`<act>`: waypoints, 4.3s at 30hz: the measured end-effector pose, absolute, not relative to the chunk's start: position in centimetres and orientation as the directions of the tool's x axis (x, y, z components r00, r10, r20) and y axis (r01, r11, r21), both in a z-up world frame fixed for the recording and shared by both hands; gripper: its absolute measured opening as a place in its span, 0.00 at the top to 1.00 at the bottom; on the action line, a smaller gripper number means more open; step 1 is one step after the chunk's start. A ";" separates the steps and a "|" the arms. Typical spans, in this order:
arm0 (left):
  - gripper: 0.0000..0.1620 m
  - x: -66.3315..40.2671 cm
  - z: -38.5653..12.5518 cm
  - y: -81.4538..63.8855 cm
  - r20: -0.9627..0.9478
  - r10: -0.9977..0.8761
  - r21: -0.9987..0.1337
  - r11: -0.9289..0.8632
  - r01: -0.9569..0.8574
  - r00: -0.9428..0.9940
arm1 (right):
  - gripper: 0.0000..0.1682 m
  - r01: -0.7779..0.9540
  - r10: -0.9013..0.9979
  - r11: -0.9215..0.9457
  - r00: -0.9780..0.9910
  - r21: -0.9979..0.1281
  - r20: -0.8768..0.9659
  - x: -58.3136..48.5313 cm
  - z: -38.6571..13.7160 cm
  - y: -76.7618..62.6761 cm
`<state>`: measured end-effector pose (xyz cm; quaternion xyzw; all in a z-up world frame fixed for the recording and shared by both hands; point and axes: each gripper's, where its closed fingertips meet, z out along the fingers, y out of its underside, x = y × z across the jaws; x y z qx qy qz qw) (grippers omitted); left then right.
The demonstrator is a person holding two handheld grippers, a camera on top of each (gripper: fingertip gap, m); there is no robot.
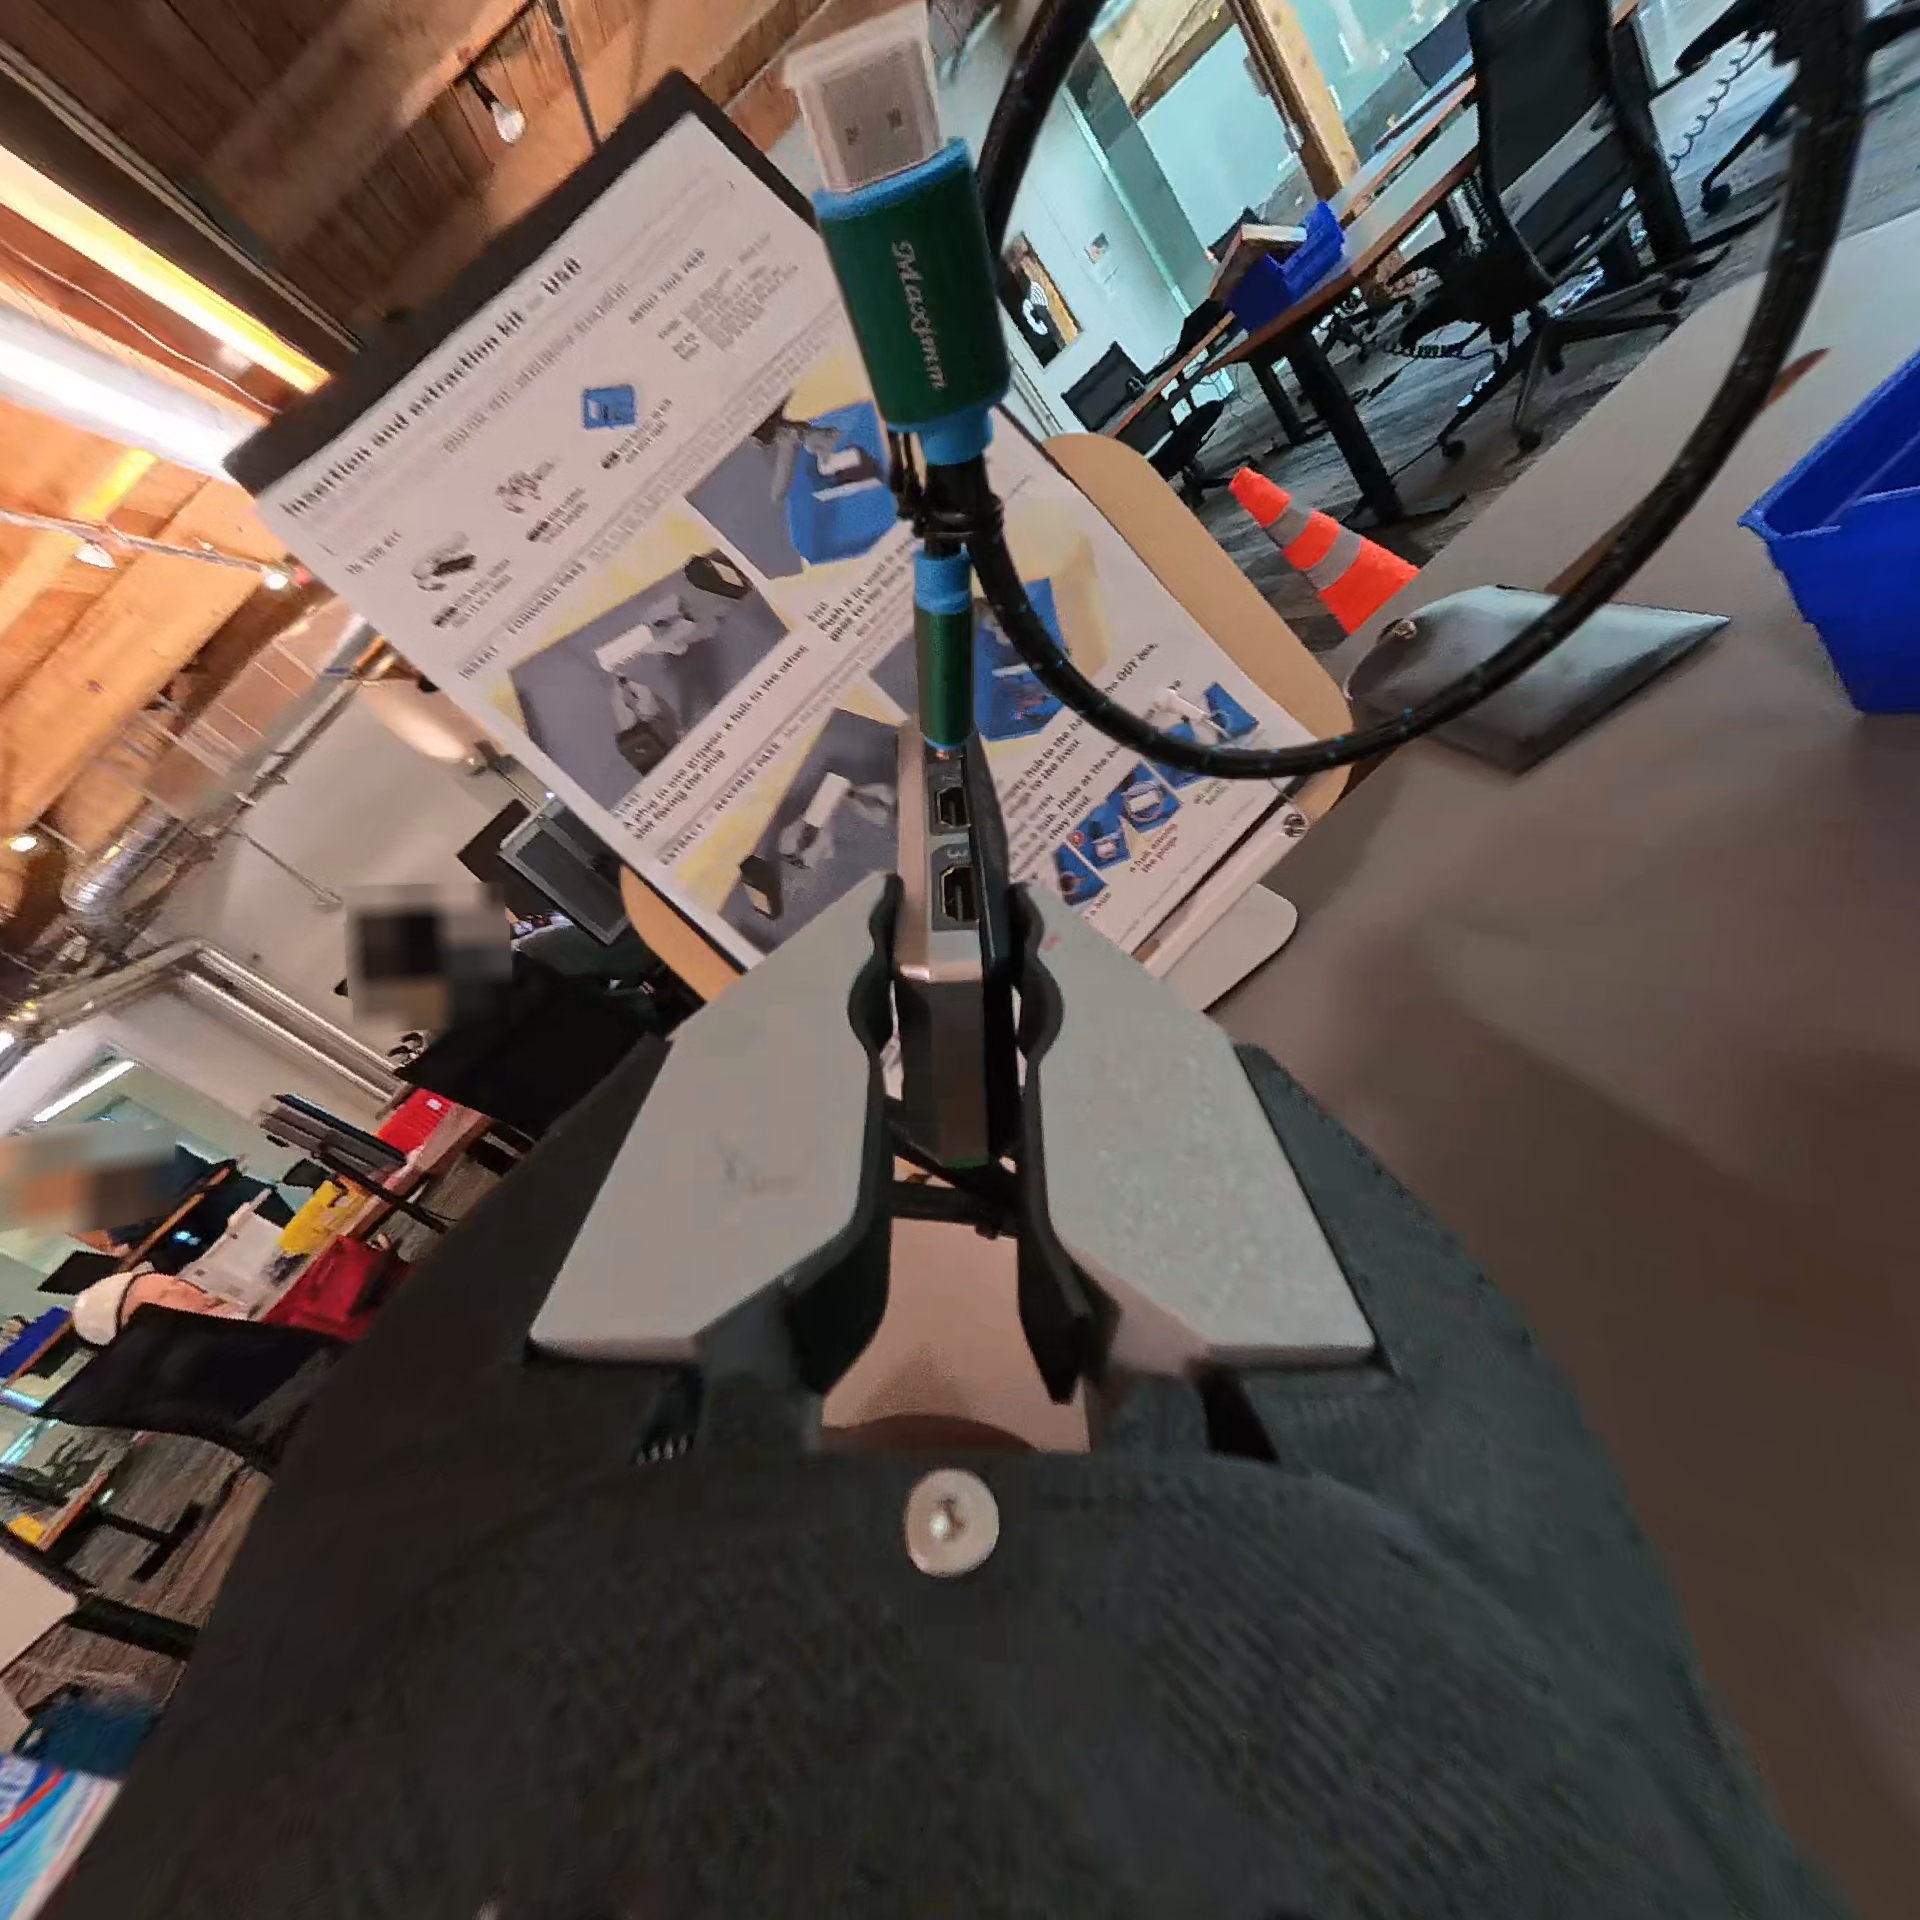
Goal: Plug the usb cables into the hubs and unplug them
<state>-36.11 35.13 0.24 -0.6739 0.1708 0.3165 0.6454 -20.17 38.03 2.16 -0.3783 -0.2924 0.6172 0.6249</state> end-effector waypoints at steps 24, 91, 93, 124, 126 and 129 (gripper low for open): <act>0.89 -27.5 -10.6 36.7 -0.617 -0.070 -0.783 -0.044 -0.621 0.784 | 0.90 -0.071 0.982 -0.052 0.180 -0.996 -0.064 -29.3 -8.5 39.4; 0.89 -29.6 -14.9 38.7 -0.410 -0.142 -0.885 -0.179 -0.431 0.901 | 0.89 0.176 0.920 0.209 0.298 -0.962 0.254 -30.9 -10.8 40.2; 0.88 -29.8 -14.9 38.7 -0.413 -0.134 -0.883 -0.182 -0.432 0.901 | 0.90 0.087 0.978 -0.027 0.208 -0.996 -0.008 -31.1 -11.1 40.2; 0.88 -29.1 -12.8 38.3 -0.303 -0.137 -0.946 -0.074 -0.315 0.943 | 0.83 -0.096 0.922 -0.385 0.003 -0.918 -0.387 -30.3 -10.4 40.5; 0.88 -29.4 -12.5 38.2 -0.226 -0.154 -0.969 -0.069 -0.239 0.962 | 0.84 -0.112 0.932 -0.360 0.001 -0.926 -0.362 -30.3 -10.0 40.3; 0.87 -29.1 -12.6 38.1 -0.175 -0.184 -0.980 -0.062 -0.189 0.967 | 0.85 -0.107 0.933 -0.355 0.027 -0.929 -0.359 -30.8 -10.5 40.3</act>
